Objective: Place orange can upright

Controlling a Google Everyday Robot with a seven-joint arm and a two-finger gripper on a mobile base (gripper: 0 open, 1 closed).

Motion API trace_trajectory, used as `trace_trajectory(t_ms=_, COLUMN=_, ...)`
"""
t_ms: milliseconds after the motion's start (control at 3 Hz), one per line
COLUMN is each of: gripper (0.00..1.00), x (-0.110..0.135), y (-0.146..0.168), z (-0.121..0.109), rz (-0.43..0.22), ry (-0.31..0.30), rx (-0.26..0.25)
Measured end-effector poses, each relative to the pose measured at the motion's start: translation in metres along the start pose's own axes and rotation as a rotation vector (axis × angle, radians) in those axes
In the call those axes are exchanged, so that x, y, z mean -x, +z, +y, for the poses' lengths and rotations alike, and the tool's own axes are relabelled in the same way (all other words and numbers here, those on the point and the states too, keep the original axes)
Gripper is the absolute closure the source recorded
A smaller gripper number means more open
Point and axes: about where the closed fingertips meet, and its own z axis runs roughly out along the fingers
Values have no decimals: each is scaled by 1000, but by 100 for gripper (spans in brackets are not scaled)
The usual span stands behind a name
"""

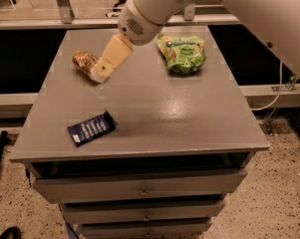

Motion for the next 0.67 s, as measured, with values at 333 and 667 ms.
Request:
trace_trajectory(t_ms=333, gripper=0, x=48, y=46, z=-31, rz=-59, ry=85, rx=12)
trace_trajectory(t_ms=667, gripper=0, x=82, y=86, z=-50, rz=-53, ry=134, rx=3)
